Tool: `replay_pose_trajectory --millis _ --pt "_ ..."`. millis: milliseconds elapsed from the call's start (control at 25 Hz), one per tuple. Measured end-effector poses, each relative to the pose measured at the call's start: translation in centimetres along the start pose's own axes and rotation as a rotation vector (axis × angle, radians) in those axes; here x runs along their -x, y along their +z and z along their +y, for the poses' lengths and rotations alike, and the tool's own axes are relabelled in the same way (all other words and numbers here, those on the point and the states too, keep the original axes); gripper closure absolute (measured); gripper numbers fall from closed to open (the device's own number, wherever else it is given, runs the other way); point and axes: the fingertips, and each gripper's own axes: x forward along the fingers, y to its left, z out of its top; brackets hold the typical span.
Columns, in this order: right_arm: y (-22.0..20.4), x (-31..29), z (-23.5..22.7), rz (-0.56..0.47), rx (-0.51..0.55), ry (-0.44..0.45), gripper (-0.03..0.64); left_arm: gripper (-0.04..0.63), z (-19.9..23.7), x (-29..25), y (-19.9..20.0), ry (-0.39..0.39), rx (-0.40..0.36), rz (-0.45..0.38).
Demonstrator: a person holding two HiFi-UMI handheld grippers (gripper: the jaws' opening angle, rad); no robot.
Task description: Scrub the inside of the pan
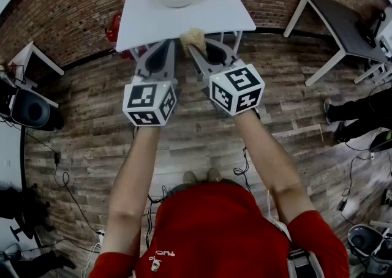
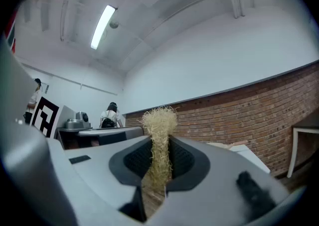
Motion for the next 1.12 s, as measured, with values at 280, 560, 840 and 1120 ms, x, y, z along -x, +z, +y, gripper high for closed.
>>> replay_pose_trajectory --millis 280,560,840,1120 --pt "-0.1 0.3 -0.4 -0.004 0.004 -0.005 0.531 0.581 -0.5 -0.3 -0.3 -0.004 0.0 0.001" --pt "0.4 0.3 -0.4 -0.027 -0.03 0.014 0.531 0.581 -0.2 -0.3 -0.4 0.002 0.012 0.003" --pt "0.4 1.0 -1.6 -0.013 -0.028 0.011 0.531 0.581 -0.9 -0.7 -0.5 0.021 0.005 0.007" --pt "0.4 1.8 -4.0 -0.011 -0.011 0.027 0.531 0.581 -1.5 -2.0 -0.7 0.067 0.008 -0.001"
